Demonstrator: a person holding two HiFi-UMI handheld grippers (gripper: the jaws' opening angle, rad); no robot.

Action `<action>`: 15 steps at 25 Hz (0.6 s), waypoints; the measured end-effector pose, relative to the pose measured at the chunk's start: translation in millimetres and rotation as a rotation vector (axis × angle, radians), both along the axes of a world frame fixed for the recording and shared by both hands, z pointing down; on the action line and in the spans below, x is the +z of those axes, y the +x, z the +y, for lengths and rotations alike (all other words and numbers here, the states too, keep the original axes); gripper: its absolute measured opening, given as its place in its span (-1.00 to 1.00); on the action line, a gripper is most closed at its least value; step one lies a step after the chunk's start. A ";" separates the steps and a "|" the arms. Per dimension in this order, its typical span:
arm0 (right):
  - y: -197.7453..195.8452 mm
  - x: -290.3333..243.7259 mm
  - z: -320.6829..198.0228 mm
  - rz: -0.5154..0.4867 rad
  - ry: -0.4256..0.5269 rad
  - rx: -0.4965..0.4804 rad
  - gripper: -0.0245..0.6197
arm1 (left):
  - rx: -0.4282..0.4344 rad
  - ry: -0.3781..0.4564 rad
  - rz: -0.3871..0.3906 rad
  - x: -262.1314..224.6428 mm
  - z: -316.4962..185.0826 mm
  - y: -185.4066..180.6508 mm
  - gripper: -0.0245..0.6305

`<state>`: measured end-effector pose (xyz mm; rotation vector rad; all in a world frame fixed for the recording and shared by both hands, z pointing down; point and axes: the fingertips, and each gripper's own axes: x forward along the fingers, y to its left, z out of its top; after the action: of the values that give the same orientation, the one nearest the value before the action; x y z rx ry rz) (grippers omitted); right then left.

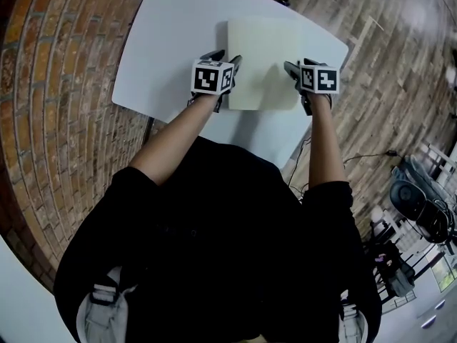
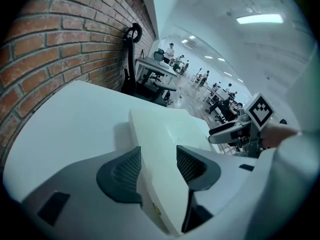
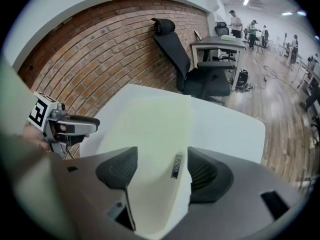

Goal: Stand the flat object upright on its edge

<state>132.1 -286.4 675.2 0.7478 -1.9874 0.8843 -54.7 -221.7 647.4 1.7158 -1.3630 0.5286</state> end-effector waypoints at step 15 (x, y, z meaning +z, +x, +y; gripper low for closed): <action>-14.2 37.3 -12.9 -0.022 -0.132 -0.008 0.31 | -0.023 -0.117 0.012 42.7 -14.6 -3.1 -0.12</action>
<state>117.9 -299.3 712.5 0.6568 -1.9289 1.0120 -57.8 -236.3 690.1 1.6045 -1.3157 0.5727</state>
